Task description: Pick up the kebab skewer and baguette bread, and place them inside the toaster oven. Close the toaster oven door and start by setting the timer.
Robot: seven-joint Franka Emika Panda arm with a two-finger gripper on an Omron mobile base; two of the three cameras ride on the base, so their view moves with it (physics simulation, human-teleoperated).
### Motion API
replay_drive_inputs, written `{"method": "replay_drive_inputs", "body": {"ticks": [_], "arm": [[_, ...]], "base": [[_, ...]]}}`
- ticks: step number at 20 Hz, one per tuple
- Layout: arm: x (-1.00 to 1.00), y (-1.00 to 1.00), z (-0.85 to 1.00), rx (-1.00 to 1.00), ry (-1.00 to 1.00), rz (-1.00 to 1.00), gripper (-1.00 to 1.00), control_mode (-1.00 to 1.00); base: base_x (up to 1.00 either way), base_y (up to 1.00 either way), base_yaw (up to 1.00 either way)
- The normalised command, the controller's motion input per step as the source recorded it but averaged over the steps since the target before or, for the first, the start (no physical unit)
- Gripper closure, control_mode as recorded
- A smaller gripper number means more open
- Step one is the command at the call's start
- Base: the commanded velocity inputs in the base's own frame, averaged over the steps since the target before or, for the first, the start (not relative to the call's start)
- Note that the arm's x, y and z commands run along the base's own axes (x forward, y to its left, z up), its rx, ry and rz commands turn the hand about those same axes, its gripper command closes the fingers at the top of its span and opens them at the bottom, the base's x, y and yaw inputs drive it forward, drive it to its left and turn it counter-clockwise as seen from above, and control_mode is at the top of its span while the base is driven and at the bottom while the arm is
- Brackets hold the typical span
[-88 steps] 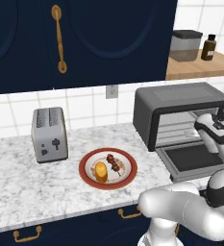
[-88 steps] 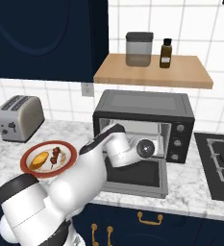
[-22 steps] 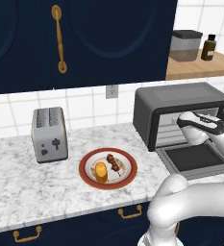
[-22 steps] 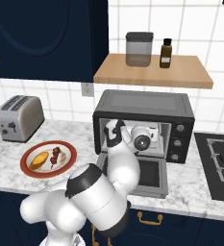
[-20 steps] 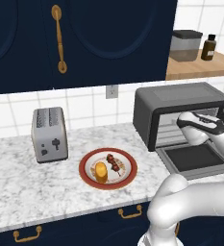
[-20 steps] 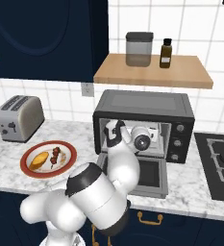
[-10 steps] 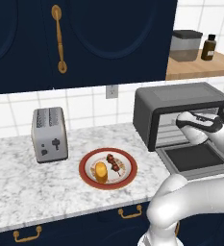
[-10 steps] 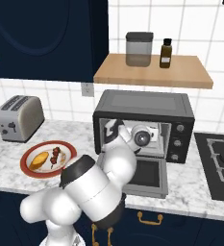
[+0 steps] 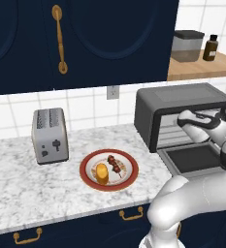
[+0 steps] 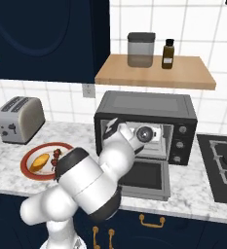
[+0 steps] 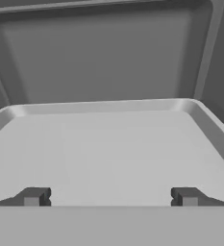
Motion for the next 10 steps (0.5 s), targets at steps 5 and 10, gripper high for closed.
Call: {"method": "replay_drive_inputs", "body": {"ticks": [5,10], "arm": [[-0.10,0.00,-0.29,0.00,0.07,0.00,-1.00,-1.00],[-0.42,0.00,-0.55,0.00,0.04,0.00,-1.00,-1.00]], "base": [[0.00,0.00,0.00],[0.00,0.00,0.00]]}}
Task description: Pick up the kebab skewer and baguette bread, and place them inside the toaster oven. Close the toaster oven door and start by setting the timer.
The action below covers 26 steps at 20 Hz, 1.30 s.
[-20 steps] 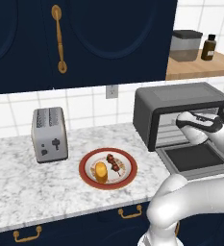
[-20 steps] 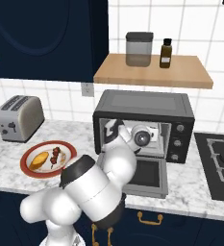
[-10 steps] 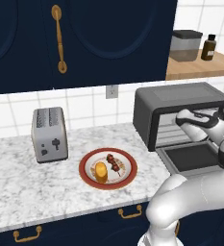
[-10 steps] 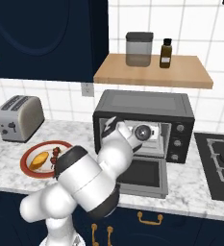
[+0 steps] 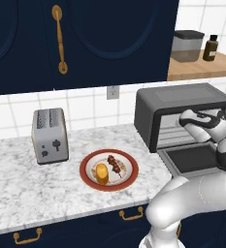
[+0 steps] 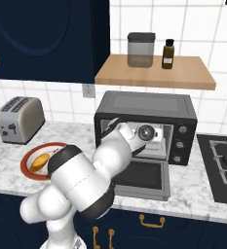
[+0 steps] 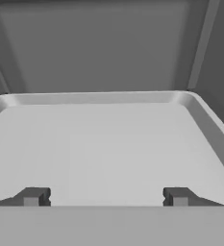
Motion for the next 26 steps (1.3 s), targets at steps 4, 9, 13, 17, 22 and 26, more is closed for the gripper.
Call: {"method": "replay_drive_inputs", "body": {"ticks": [4,9,13,17,22,26], "arm": [[-0.59,0.00,-0.64,0.00,0.00,0.00,-1.00,-1.00],[-0.56,0.00,-0.62,0.00,0.02,0.00,-1.00,-1.00],[-0.59,0.00,-0.59,0.00,0.05,0.00,-1.00,-1.00],[-0.61,0.00,-0.59,0.00,0.07,0.00,-1.00,-1.00],[-0.65,0.00,-0.61,0.00,0.06,0.00,-1.00,-1.00],[-0.67,0.00,-0.62,0.00,0.06,0.00,-1.00,-1.00]], "base": [[0.00,0.00,0.00],[0.00,0.00,0.00],[0.00,0.00,0.00],[0.00,0.00,0.00],[0.00,0.00,0.00],[0.00,0.00,0.00]]}}
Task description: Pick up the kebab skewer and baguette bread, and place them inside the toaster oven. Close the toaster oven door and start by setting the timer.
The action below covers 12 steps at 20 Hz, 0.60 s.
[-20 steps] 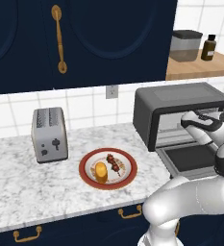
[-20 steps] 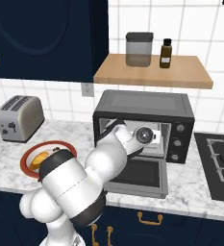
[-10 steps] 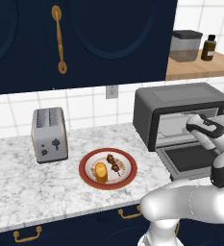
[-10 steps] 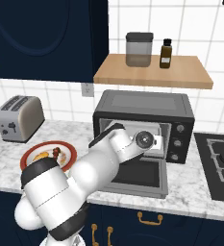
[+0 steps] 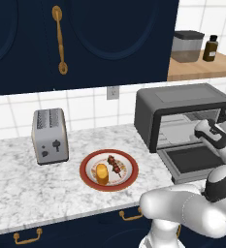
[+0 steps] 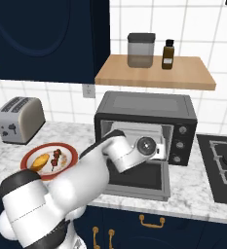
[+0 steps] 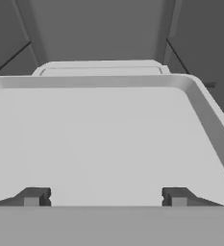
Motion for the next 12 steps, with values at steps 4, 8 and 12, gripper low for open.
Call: {"method": "replay_drive_inputs", "body": {"ticks": [4,8,12], "arm": [[-0.67,0.00,-0.62,0.00,0.07,0.00,-1.00,-1.00],[-0.56,0.00,-0.44,0.00,0.05,0.00,-1.00,-1.00],[-0.23,-0.01,0.37,0.01,0.00,0.00,-1.00,-1.00]], "base": [[0.00,0.00,0.00],[0.00,0.00,0.00],[0.00,0.00,0.00]]}}
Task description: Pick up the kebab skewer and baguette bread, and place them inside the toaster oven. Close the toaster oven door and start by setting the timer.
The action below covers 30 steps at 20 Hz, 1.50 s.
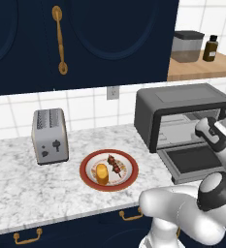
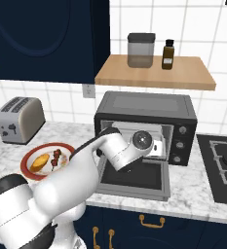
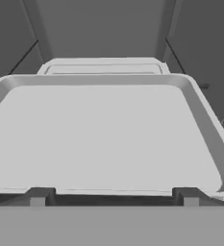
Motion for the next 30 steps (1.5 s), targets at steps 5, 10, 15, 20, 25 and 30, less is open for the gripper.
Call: {"method": "replay_drive_inputs", "body": {"ticks": [5,10,15,20,25,30], "arm": [[-0.47,0.00,0.34,0.00,0.01,0.00,-1.00,-1.00],[-0.52,0.02,0.36,0.02,0.16,0.00,-1.00,-1.00],[-0.57,0.19,0.27,0.16,0.20,0.00,-1.00,-1.00],[-0.22,0.72,0.01,0.18,0.16,0.00,-1.00,-1.00],[-0.10,0.86,0.03,0.04,0.11,0.08,-1.00,-1.00],[-0.19,0.82,0.08,0.00,0.10,0.13,-1.00,-1.00]], "base": [[0.00,0.00,0.00],[0.00,0.00,0.00],[0.00,0.00,0.00],[0.00,0.00,0.00],[0.00,0.00,0.00],[0.00,0.00,0.00]]}}
